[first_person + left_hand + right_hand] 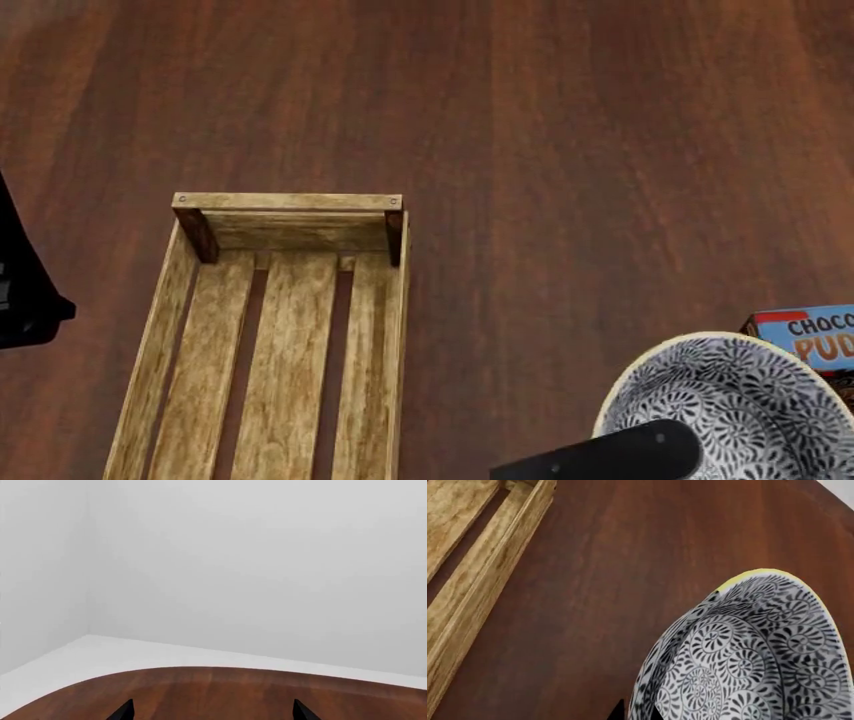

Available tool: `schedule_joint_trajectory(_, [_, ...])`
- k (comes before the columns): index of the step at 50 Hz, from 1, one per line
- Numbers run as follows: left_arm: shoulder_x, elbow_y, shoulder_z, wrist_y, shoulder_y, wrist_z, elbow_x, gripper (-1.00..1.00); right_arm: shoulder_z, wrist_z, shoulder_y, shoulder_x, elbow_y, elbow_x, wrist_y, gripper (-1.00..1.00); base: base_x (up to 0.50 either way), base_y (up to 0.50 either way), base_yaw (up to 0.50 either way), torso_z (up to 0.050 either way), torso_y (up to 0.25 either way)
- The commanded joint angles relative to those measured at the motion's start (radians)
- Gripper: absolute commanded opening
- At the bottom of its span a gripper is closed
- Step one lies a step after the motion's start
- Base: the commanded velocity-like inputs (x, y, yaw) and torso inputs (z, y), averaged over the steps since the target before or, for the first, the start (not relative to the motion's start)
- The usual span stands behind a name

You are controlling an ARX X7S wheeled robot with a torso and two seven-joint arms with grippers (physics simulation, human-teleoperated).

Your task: Stack the left bowl on the right bowl and place them in the tray.

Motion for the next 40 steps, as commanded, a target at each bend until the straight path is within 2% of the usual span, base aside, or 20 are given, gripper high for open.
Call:
schedule_joint_trajectory(1, [-0.002,-0.006,0.001,0.003,-0.003,-0.003,-0.002,1.0,-0.15,-0.004,0.206,0.148,0.038,0.06,-0.109,-1.0,0.0,0.0,0.0,0.0,0.0])
schedule_joint_trajectory(13, [-0.006,-0.009,0.003,0.006,-0.003,-0.006,-0.004,1.0,-0.12,-0.004,0.279,0.242,0.044,0.148,-0.078,-1.0,0.0,0.0,0.0,0.0,0.0])
schedule_joint_trajectory(23, [-0.008,-0.006,0.008,0.004,-0.004,-0.013,-0.002,1.0,-0.094,0.007,0.317,0.38,-0.004,0.226,-0.07,-1.0,0.0,0.0,0.0,0.0,0.0])
schedule_joint_trajectory(40, [-0.008,-0.021,0.014,0.011,-0.008,-0.017,0.0,1.0,-0.047,-0.181,0.356,0.53,0.058,0.195,-0.031,-1.0,0.0,0.0,0.0,0.0,0.0])
